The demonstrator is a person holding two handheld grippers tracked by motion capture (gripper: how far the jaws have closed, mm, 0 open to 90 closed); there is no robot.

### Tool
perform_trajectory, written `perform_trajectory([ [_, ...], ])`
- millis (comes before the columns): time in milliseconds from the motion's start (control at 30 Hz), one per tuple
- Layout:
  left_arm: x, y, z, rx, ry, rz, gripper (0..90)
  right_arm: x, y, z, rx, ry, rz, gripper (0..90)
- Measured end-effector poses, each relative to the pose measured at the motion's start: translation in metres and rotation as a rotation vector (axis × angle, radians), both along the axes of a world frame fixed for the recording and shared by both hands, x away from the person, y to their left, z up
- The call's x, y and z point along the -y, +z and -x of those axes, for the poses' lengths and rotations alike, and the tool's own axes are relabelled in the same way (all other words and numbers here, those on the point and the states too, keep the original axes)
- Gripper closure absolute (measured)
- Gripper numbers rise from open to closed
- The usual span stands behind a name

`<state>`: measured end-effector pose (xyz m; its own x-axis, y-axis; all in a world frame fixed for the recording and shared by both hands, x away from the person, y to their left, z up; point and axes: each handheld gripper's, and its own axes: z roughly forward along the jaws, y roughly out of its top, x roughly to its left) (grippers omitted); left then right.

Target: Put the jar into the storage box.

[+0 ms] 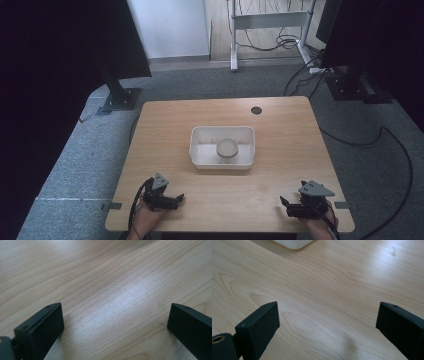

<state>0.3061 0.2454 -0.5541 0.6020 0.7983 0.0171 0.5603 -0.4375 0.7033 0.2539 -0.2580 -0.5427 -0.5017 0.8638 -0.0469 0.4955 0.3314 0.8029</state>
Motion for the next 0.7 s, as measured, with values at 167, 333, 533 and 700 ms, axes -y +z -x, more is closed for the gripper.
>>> perform_trajectory([
  [167,0.000,0.000,0.000,0.000,0.000,0.000,0.5,0.003,-0.007,0.001,-0.021,-0.011,0.005,4.7],
  [333,0.000,0.000,0.000,0.000,0.000,0.000,0.5,0.007,-0.012,0.003,-0.042,-0.024,0.003,4.8],
  [533,0.000,0.000,0.000,0.000,0.000,0.000,0.5,0.010,-0.018,0.005,-0.066,-0.035,0.008,4.9],
  [700,0.000,0.000,0.000,0.000,0.000,0.000,0.5,0.011,-0.020,0.005,-0.075,-0.039,0.009,5.2],
])
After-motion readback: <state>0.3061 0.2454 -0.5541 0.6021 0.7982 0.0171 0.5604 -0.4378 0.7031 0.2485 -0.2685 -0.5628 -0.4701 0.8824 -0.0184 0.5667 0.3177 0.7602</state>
